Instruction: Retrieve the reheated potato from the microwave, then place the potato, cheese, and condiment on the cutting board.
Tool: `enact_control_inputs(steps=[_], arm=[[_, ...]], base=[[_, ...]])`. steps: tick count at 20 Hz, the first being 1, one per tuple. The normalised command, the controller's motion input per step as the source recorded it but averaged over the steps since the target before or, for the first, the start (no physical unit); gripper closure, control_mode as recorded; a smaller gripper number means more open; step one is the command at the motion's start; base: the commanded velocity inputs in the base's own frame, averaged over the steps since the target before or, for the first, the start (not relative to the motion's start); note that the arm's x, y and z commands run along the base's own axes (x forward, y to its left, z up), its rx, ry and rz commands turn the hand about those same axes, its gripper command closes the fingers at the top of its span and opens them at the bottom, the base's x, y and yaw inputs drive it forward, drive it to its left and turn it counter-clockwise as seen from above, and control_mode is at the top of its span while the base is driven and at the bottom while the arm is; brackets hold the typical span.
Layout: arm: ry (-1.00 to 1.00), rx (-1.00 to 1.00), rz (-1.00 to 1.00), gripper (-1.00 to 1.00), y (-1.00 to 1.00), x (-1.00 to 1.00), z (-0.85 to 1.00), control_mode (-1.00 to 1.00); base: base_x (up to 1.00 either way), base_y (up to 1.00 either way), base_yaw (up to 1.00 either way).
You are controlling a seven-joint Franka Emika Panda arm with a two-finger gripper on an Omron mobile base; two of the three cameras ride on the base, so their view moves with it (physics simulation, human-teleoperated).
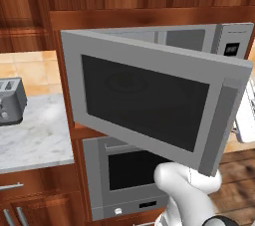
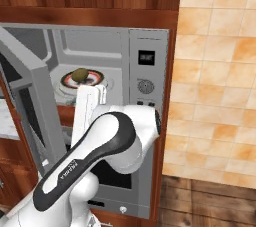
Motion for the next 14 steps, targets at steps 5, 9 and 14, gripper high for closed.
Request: enact_control_inputs(steps=[5,9,14], arm=[[0.09,0.00,0.12,-1.00,0.47,-0.40,0.00,-1.00],[0.03,0.00,0.03,-1.00,0.67,-0.39,0.00,-1.00],[0.00,0.00,0.00,-1.00,0.76,-0.37,-0.01,-1.00]], base=[[0.00,0.00,0.00],[0.00,0.00,0.00],[0.00,0.00,0.00]])
